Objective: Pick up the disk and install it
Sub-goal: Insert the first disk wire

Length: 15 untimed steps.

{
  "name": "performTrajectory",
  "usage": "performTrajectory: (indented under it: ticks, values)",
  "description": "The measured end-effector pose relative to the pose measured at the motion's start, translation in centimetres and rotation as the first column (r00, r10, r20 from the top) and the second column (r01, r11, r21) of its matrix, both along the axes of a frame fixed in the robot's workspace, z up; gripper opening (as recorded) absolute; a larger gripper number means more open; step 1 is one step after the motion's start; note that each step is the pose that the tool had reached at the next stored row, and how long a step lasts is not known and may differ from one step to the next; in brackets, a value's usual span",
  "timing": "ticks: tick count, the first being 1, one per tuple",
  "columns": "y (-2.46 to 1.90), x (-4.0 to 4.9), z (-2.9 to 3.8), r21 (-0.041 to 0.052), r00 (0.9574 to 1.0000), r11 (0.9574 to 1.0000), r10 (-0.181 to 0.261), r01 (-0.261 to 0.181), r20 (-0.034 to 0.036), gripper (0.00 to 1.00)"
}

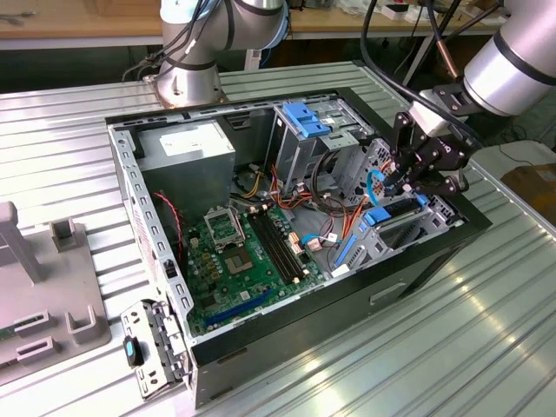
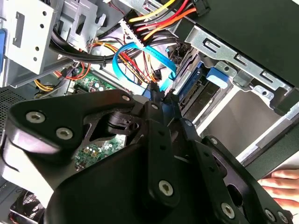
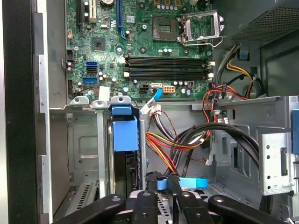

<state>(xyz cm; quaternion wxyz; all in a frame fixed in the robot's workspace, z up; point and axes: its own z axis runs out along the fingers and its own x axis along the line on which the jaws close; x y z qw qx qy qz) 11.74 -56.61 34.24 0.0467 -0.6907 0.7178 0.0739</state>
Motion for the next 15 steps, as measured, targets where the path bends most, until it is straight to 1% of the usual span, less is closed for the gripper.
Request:
performTrajectory:
  ticks: [4,5,10,11,12,13,14,15]
  values:
    - [0.0,0.0,0.0,0.0,1.0,1.0,0.0,0.0,-0.0001,0.22]
    - [0.0,0.0,0.0,0.0,1.0,1.0,0.0,0.0,-0.0001,0.16]
    - [0.0,0.0,0.04,-0.0006,1.0,1.0,0.0,0.0,-0.0002,0.16]
    - [0.0,0.0,0.16,-0.001,1.0,1.0,0.0,0.0,-0.0001,0.16]
    - [0.0,0.0,0.62,-0.0036,1.0,1.0,0.0,0.0,-0.0002,0.16]
    - [0.0,0.0,0.68,-0.0214,1.0,0.9998,0.0,0.0,-0.0002,0.16]
    - [0.0,0.01,0.7,-0.0551,1.0,0.9985,0.0,0.0,-0.0002,0.16]
    - [0.01,0.01,0.7,-0.0616,1.0,0.9981,0.0,0.0,-0.0002,0.16]
